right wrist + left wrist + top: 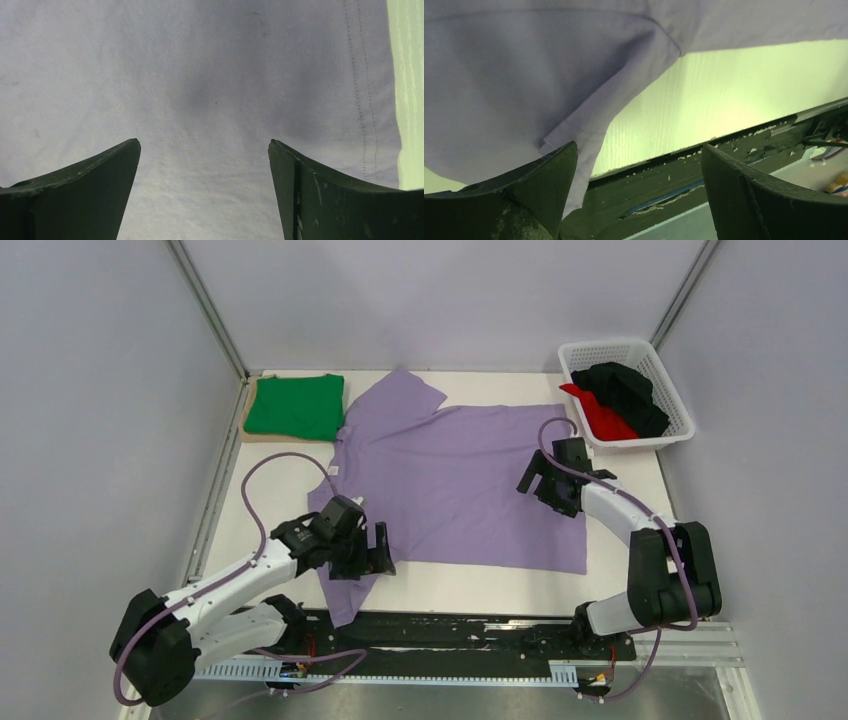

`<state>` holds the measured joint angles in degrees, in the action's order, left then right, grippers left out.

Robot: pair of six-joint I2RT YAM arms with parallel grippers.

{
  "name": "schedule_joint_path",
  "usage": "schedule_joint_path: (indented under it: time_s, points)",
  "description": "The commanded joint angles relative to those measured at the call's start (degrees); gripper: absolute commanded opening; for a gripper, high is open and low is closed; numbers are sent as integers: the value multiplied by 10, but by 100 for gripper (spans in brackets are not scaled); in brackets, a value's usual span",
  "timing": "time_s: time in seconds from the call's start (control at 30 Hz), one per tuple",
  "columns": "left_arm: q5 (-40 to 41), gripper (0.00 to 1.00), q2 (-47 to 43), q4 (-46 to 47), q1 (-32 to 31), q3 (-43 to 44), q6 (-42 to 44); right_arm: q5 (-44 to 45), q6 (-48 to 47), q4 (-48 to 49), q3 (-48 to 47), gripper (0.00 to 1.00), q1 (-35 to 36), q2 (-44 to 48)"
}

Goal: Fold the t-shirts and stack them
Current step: Flatten out the tshirt

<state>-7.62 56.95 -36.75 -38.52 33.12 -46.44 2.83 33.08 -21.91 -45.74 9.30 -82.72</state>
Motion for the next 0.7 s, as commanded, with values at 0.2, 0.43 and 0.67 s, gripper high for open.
schedule_joint_path:
  time_s: [0.2,0.43,0.67]
  points:
    - [-48,100,25,39,-75,-18,-46,17,11,16,5,100,-2,36]
    - [-130,100,75,152,-143,-19,-43,19,9,17,10,100,-2,45]
    - [-161,100,150,195,-212,29,-25,17,0,21,14,100,-3,48]
